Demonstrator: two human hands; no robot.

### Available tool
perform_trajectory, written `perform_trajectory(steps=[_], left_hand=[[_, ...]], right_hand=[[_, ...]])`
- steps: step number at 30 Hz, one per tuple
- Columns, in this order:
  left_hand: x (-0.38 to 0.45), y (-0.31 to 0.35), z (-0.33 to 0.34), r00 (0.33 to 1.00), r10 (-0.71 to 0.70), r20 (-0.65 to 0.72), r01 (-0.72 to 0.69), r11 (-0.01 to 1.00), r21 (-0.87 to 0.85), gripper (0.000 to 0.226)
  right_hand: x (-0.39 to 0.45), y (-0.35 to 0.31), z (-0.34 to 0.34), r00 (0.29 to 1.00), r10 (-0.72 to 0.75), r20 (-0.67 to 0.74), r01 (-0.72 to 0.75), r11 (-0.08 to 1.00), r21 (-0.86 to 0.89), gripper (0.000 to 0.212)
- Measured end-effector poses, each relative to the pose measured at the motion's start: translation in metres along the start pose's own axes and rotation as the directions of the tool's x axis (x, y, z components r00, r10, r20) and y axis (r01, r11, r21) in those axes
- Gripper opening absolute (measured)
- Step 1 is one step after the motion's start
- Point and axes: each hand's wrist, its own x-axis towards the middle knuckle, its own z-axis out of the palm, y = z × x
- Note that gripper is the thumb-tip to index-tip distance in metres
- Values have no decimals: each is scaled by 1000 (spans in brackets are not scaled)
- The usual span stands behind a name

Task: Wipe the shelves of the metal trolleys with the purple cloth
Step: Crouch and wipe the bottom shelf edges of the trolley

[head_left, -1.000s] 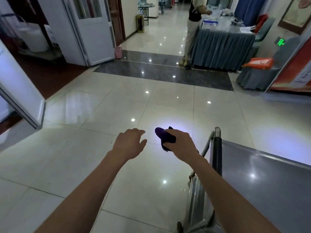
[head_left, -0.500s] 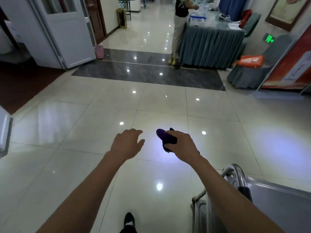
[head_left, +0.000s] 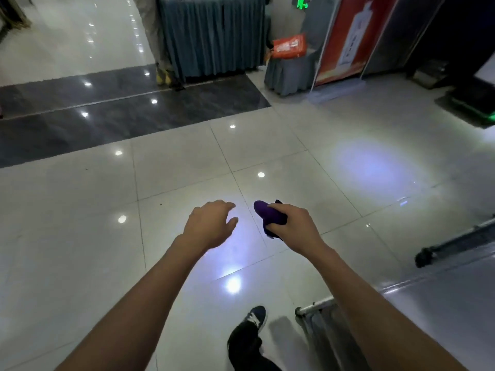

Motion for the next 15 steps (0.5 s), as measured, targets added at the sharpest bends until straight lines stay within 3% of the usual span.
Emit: perform_trajectory(steps=[3,7,15], left_hand=[[70,14,-8,998,46,30,-47,999,23,48],[146,35,-25,992,112,50,-114,993,39,48],[295,93,-41,957,258,132,-267,962,52,49]], right_hand=[[55,24,-21,999,33,-28,-32,999,29,27],[114,36,-55,991,102,-91,-98,994,41,42],[208,83,-115,958,206,-200,-198,979,56,41]])
